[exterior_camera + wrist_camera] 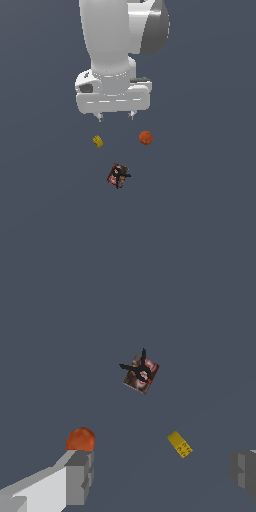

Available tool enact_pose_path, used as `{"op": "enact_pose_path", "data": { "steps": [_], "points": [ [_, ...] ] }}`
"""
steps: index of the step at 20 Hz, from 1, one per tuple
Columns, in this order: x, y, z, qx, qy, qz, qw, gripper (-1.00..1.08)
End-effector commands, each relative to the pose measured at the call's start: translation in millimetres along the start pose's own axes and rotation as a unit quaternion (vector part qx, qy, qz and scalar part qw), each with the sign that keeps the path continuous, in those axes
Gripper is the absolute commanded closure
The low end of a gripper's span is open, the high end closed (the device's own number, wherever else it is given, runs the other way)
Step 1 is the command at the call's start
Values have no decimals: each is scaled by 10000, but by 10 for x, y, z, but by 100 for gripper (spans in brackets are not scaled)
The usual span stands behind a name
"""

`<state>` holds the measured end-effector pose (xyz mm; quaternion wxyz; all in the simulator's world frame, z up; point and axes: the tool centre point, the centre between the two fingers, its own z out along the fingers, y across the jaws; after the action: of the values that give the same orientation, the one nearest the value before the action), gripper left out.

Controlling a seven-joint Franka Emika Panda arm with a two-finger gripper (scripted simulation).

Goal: Pick up a designated object from a clutter of objects.

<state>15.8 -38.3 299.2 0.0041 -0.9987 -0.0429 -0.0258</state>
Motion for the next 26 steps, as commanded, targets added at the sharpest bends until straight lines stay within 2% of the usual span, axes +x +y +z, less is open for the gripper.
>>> {"op": "enact_pose_path", "data": {
  "steps": [1,7,13,19,26],
  "points": [
    [-28,103,157,-25,-22,-198,9998,-92],
    [-142,376,591,-72,-86,-771,9970,-92],
    [-307,624,1013,-89,-150,-1359,9906,-92],
    [-516,837,1416,-73,-205,-1951,9805,-92],
    [-791,1025,1834,-22,-246,-2607,9651,-92]
  ]
}}
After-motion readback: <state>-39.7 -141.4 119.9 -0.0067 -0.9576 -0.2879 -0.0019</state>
